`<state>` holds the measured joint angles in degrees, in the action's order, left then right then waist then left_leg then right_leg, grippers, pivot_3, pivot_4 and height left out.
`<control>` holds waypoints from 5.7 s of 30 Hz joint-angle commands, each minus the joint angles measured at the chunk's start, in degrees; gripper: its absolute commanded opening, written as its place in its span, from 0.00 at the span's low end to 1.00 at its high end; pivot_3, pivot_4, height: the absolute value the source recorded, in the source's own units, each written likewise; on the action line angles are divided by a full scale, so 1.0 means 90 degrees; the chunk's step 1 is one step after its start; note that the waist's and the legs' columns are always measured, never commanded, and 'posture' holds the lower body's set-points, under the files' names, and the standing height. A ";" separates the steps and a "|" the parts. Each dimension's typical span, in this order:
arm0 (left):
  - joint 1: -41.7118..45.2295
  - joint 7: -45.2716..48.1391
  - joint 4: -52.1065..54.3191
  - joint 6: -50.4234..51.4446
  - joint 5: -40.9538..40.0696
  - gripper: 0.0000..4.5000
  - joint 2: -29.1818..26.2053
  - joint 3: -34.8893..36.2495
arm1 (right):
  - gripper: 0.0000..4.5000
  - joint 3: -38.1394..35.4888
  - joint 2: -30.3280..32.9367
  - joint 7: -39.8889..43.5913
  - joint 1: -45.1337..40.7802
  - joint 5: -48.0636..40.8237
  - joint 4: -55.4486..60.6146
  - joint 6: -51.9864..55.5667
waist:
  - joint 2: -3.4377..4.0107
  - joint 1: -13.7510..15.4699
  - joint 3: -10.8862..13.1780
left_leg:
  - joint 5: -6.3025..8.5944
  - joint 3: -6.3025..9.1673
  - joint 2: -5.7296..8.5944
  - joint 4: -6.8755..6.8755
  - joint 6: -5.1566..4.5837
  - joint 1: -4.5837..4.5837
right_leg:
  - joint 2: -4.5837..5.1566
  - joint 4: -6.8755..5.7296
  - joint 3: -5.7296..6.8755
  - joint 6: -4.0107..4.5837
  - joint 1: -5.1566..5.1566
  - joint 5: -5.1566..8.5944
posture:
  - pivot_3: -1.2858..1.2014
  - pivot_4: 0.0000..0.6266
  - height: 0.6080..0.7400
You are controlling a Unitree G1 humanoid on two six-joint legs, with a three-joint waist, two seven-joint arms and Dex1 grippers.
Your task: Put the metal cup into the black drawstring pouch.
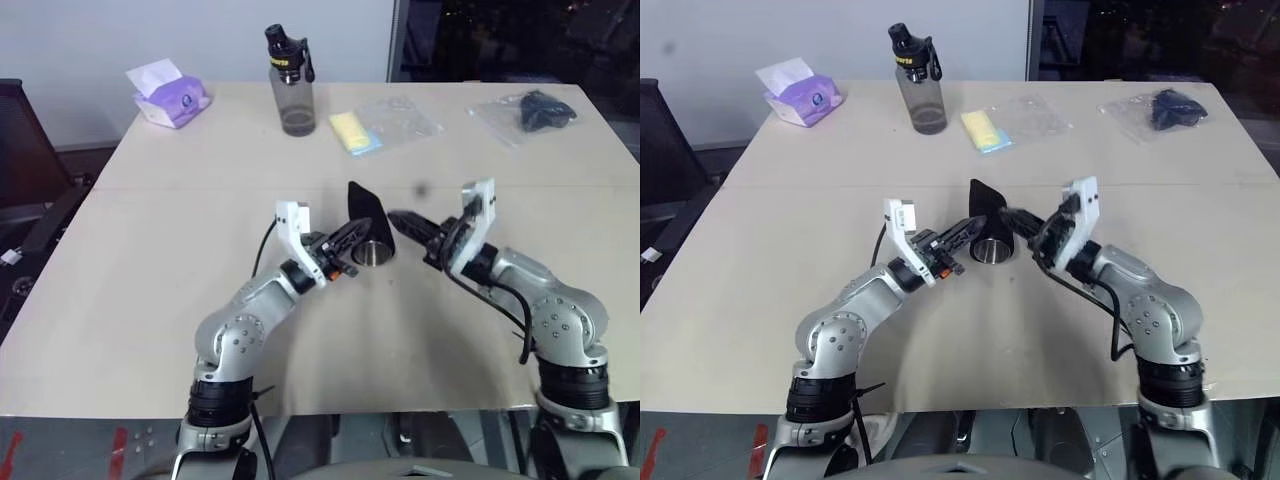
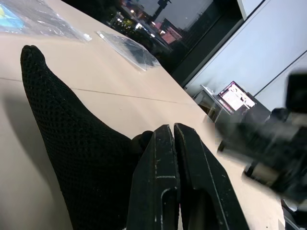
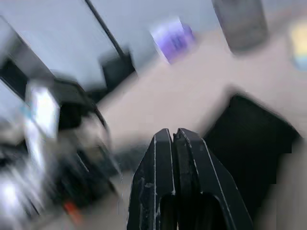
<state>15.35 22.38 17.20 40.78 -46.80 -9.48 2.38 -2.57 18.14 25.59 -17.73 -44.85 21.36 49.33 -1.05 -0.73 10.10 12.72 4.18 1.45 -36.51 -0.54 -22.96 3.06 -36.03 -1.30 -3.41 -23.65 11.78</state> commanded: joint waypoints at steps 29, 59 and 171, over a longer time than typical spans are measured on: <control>0.0058 0.0074 0.0135 -0.0023 -0.0031 0.00 -0.0026 0.0007 | 0.40 0.0525 -0.0882 0.0573 -0.0127 0.0134 -0.0275 -0.0692 | 0.0001 -0.0011 0.0000 | 0.0000 0.0004 -0.0006 -0.0002 0.0000 0.0006 | -0.0012 -0.0007 0.0000 0.0002 0.0000 -0.0002 | 0.52 0.24 1.00; 0.0029 0.0057 0.0128 -0.0029 -0.0024 0.00 0.0007 -0.0009 | 0.40 0.0175 -0.0818 0.0528 0.0173 -0.1119 -0.0118 -0.0070 | 0.0001 -0.0011 0.0000 | 0.0000 0.0007 -0.0006 -0.0003 0.0000 0.0006 | -0.0012 -0.0009 -0.0001 0.0002 0.0000 -0.0002 | 0.52 0.24 1.00; 0.1628 0.1668 -0.0727 -0.2197 0.2258 0.01 -0.0631 -0.0662 | 0.00 -0.1425 -0.1397 -0.1217 -0.4943 -0.3335 -0.1800 -0.1785 | 0.0007 -0.0036 0.0004 | 0.0000 0.0009 -0.0009 0.0005 -0.0002 0.0005 | -0.0018 -0.0027 0.0005 0.0003 -0.0008 -0.0002 | 0.52 0.24 1.00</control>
<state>28.98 37.30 9.17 23.06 -25.64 -15.85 -4.83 -14.84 5.39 13.61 -60.97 -74.57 4.20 33.83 -0.98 -1.06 10.14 12.72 4.26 1.36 -36.46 -0.56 -22.92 2.90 -36.27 -1.25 -3.38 -23.72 11.76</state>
